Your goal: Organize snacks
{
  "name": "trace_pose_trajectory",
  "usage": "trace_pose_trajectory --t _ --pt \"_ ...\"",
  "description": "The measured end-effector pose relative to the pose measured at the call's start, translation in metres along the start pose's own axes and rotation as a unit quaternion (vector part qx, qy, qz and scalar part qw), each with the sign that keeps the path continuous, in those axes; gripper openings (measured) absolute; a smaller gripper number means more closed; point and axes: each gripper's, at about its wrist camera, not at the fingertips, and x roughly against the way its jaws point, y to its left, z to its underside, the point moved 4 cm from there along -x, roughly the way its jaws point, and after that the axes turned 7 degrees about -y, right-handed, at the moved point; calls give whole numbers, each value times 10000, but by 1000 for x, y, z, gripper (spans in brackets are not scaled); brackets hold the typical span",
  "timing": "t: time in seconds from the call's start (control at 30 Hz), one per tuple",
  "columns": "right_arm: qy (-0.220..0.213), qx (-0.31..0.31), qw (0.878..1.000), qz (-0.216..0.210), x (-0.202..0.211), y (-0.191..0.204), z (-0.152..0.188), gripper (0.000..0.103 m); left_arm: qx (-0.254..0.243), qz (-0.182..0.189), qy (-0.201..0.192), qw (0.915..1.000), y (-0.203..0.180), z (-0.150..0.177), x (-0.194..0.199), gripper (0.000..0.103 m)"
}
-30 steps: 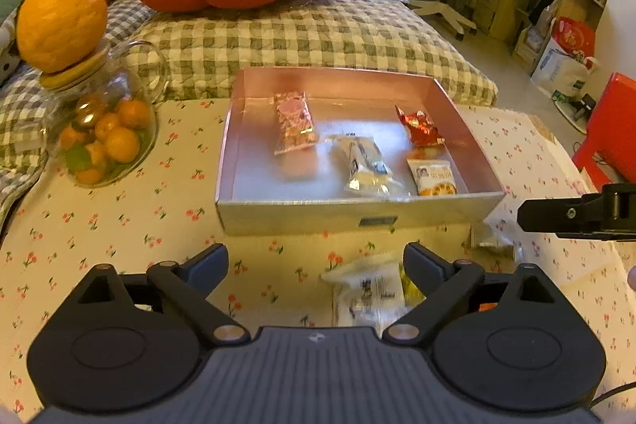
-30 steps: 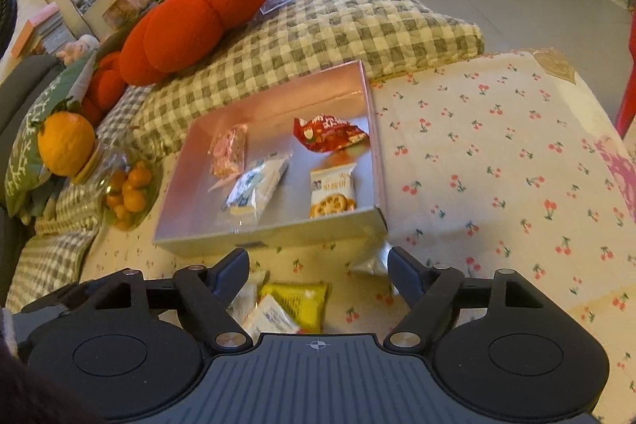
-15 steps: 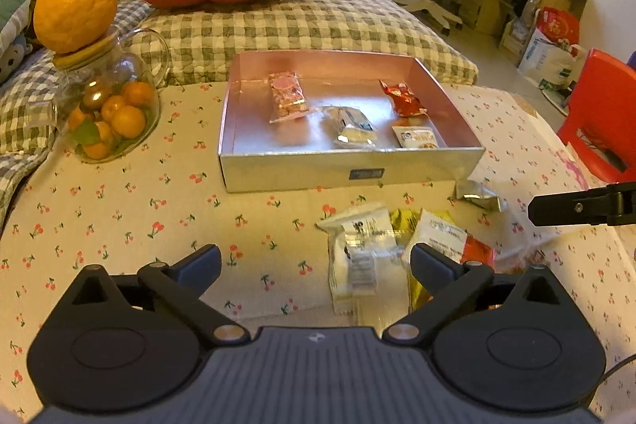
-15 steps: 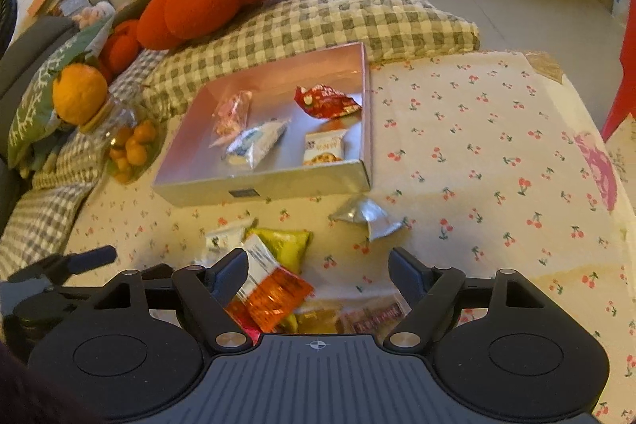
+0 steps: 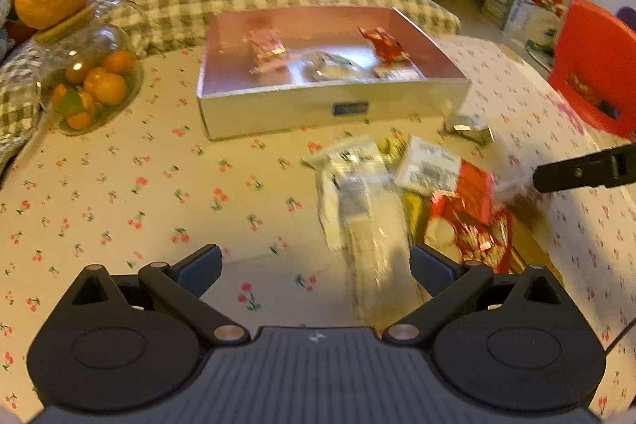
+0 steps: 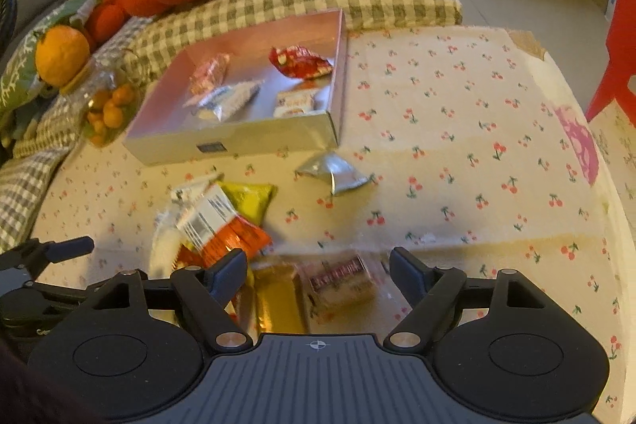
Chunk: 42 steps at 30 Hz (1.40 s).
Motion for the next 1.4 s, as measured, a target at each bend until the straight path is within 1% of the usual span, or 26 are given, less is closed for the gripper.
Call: trace_pose_trajectory --t 0.2,0.33,0.47,0.67,0.73,0.8,0.97,1.1,1.27,1.4 --pt "222 11 9995 219 -7 -11 11 81 -21 149 213 9997 -11 13 -8 98" --pt "429 58 9984 354 -15 -15 18 81 -137 171 332 9992 -19 18 -13 92" --pt "549 160 9973 461 -22 -16 23 81 -128 153 321 9993 -21 19 -15 92" --pt "485 360 9965 577 -25 -14 23 81 -149 153 315 9993 -22 16 -15 84" --pt "467 424 9963 588 -26 -13 23 81 -213 148 333 9991 -20 15 -14 80" --pt "452 464 9962 591 -26 -12 23 81 -276 172 376 9988 -19 14 -16 79" --pt "432 460 9963 583 -27 -13 23 81 -319 64 438 9985 -9 15 -15 78" --pt "420 467 9962 600 -27 -12 23 81 -253 -16 449 9987 -2 13 -15 72" --pt "394 569 9953 672 -29 -8 24 80 -237 -18 391 9990 -2 10 -17 70" --pt "373 730 9941 709 -30 -2 25 80 -166 -14 349 9993 -3 7 -19 65"
